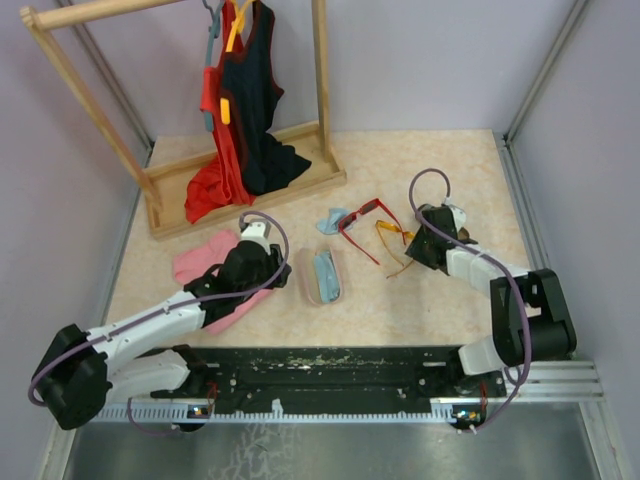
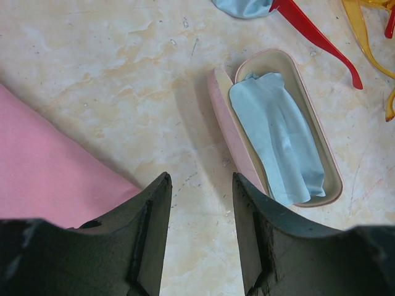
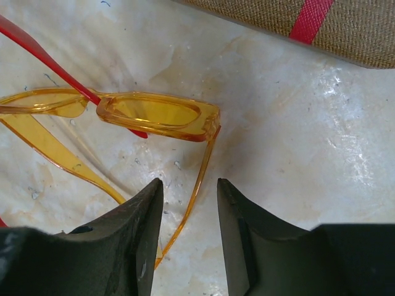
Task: Organize the sunglasses
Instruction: Pick up the sunglasses from the center of the board.
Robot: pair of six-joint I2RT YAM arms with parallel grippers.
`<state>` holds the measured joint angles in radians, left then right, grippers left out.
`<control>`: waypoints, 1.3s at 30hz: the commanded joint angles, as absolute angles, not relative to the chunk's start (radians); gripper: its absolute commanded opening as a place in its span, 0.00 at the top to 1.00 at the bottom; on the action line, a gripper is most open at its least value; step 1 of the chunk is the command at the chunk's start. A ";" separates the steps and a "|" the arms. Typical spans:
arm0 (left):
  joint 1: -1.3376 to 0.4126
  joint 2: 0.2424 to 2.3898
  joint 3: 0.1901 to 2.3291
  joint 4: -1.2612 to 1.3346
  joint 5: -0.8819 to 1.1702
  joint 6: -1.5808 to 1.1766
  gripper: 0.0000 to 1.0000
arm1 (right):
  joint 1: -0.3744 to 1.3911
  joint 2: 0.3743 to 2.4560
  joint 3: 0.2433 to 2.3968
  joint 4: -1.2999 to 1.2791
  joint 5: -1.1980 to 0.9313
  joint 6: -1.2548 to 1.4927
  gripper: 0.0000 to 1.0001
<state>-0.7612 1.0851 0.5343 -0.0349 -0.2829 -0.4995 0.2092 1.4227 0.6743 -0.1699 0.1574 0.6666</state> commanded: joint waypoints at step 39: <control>-0.756 0.991 0.556 -0.077 -0.265 -0.499 0.49 | 0.200 1.089 0.762 -0.427 0.213 0.522 1.00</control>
